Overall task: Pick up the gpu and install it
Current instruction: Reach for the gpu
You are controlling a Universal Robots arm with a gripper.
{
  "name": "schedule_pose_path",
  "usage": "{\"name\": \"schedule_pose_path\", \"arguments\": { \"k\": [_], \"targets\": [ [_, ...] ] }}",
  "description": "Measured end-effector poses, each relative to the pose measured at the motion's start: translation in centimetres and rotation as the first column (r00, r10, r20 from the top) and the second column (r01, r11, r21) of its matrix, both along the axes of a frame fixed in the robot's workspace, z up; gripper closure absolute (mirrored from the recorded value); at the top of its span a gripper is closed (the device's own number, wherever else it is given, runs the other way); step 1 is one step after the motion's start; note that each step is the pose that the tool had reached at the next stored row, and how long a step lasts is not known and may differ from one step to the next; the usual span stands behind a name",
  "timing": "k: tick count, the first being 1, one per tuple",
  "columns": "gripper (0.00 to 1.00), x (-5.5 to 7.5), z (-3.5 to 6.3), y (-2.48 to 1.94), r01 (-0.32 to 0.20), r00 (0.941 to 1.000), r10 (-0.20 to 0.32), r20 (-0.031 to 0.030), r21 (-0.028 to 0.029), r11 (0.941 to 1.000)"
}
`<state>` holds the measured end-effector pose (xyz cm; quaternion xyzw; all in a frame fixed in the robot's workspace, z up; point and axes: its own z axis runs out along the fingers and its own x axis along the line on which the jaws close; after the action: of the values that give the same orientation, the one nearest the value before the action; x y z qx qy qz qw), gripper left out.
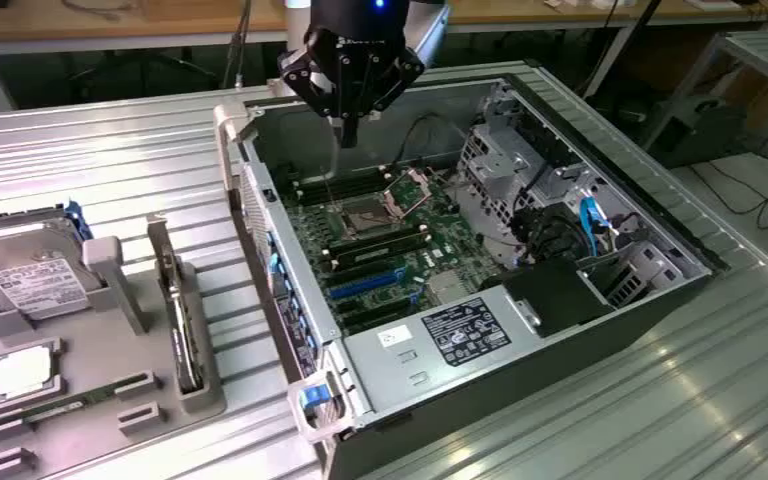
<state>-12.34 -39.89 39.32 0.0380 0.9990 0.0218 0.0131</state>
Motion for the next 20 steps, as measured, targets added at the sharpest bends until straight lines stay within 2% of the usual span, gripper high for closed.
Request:
{"name": "schedule_pose_path", "arguments": {
  "k": [2, 20],
  "targets": [
    [0.89, -1.1, 0.01, 0.0, 0.0, 1.0, 0.0, -0.0001, -0.0001, 1.0],
    [0.89, -2.9, 0.0, 0.0, 0.0, 1.0, 0.0, -0.0001, -0.0001, 1.0]
  ]
}}
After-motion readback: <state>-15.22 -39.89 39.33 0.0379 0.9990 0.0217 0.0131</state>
